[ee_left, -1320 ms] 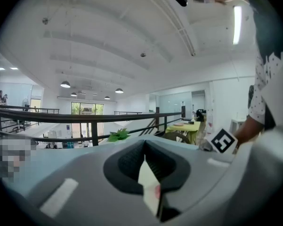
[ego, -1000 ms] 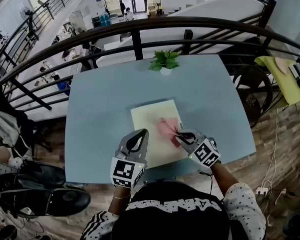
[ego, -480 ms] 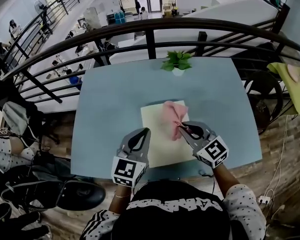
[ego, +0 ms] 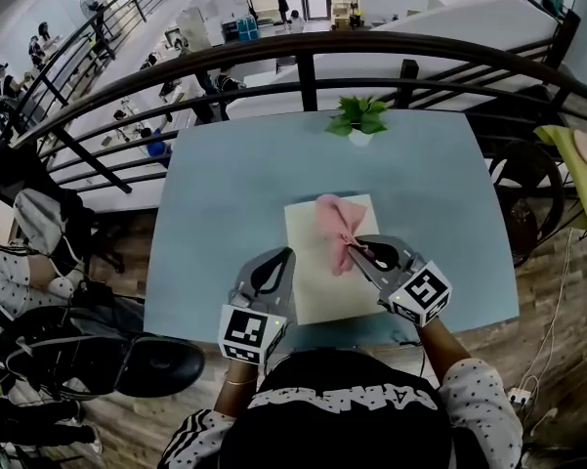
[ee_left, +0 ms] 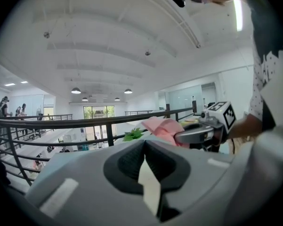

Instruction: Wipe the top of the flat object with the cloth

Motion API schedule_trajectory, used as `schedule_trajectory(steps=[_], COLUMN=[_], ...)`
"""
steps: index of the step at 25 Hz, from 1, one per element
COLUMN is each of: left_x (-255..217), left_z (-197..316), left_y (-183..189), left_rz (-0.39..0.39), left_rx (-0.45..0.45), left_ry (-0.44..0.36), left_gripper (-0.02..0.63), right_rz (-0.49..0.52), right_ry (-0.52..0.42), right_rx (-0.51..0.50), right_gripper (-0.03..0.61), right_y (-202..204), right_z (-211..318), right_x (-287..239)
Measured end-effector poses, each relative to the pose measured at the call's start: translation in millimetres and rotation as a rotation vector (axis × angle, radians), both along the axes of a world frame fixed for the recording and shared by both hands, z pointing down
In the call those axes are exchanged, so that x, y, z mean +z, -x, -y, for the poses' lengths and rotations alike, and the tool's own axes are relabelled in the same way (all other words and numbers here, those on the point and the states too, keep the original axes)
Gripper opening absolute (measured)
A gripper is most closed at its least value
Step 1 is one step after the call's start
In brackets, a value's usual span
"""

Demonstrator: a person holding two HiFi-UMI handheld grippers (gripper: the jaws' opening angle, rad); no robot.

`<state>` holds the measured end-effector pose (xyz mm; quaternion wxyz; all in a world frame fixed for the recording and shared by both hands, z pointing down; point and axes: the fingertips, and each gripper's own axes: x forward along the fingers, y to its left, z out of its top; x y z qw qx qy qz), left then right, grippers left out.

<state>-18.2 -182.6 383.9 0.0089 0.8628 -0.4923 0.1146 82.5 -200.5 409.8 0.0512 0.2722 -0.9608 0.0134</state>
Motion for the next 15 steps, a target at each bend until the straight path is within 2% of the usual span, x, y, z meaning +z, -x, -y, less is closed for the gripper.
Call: schedule_trajectory(steps=[4, 15], left_x=[-1.2, 0.0], left_z=[9.8, -7.3], left_y=[9.0, 8.1], left_rz=[0.003, 0.003], left_rx=[-0.012, -0.015], left_ry=[0.003, -0.01], left_gripper=[0.0, 0.0], right_rz=[0.003, 0.012], right_ry=[0.003, -0.003], right_rx=[-0.005, -0.013], right_gripper=[0.02, 0.02], right_y=[7.2, 7.1], right_z=[10.7, -8.1], right_x=[-2.2, -3.7])
